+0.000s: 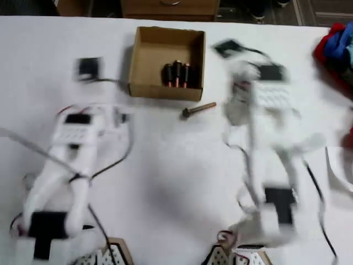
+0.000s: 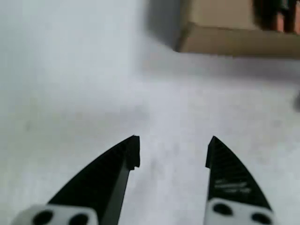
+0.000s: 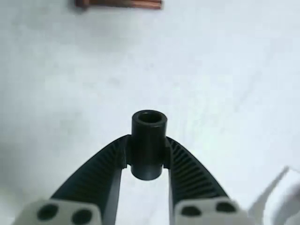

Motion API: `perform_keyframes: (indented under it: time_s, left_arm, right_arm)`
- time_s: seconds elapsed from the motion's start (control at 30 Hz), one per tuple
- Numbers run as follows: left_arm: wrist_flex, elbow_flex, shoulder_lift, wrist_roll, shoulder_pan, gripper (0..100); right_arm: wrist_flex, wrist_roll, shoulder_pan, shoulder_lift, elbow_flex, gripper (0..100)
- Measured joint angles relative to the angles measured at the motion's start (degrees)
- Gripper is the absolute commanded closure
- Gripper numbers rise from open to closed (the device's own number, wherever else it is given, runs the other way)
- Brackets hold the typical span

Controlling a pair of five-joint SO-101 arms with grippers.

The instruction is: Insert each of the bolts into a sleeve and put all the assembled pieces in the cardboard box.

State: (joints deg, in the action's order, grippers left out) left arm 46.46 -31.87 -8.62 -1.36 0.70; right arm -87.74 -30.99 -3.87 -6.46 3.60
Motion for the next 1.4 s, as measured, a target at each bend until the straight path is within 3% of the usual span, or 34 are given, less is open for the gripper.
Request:
perform_keyframes:
  time_s: [0.13,0.27,0.53,0.8,0.97,1.4]
  left_arm:
    - [13.7,19.3,13.3,14.6,-11.8,75]
    - [25.1,39.7,28.9,25.7,-18.8,75]
    - [37.5,77.0,58.0,27.8,-19.7,75]
    - [45.5,109.1,75.8,28.0,-21.5,75]
    - [46.4,117.6,81.9,28.0,-21.5,75]
    - [44.0,118.8,84.7,28.2,-21.5,75]
  right_arm:
    - [9.4,-4.2,-11.1,-20.4,24.7,97.7]
    - [11.9,-5.8,-16.4,-33.2,41.1,97.7]
    - [14.9,-5.9,-18.1,-39.6,52.0,97.7]
    - [16.5,-6.1,-18.3,-39.6,53.5,97.7]
    - [16.5,-6.1,-18.3,-39.6,53.5,97.7]
    - [16.5,-6.1,-18.3,-39.6,53.5,97.7]
